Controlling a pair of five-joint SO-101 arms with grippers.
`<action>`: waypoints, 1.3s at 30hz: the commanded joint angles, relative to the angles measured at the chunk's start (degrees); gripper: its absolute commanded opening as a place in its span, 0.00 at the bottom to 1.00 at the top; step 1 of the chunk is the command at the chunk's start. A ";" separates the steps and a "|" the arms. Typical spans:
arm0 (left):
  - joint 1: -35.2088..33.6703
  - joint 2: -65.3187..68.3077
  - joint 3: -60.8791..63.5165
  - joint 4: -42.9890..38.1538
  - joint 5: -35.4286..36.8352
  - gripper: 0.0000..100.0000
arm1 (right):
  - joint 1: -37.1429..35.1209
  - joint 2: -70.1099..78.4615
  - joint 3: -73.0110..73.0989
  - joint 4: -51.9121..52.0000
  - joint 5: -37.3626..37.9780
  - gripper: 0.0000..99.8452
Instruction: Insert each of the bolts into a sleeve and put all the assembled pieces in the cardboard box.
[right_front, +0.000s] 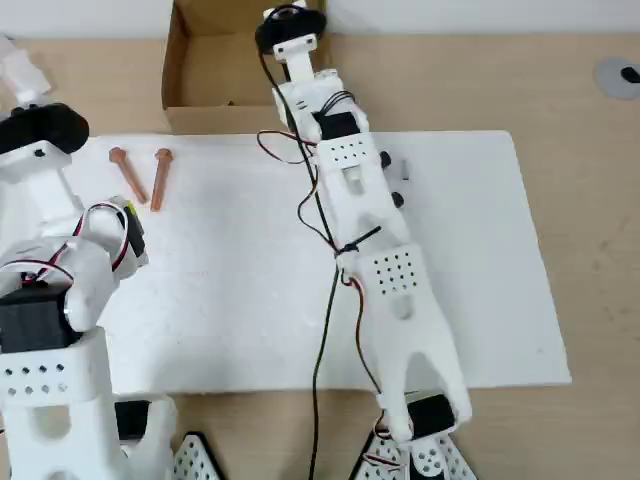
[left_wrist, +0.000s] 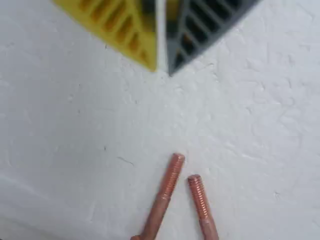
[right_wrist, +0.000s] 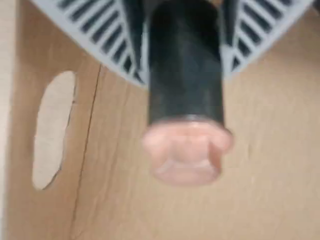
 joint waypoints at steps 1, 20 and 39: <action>-0.97 0.13 -0.18 0.18 -0.53 0.01 | 1.10 -1.80 -4.53 1.85 0.70 0.07; -5.98 2.07 -0.88 -3.34 0.00 0.09 | 0.84 -2.33 -26.51 26.20 0.44 0.21; -11.25 43.30 -19.87 -11.16 5.71 0.12 | 0.22 -20.62 -25.89 60.48 0.70 0.21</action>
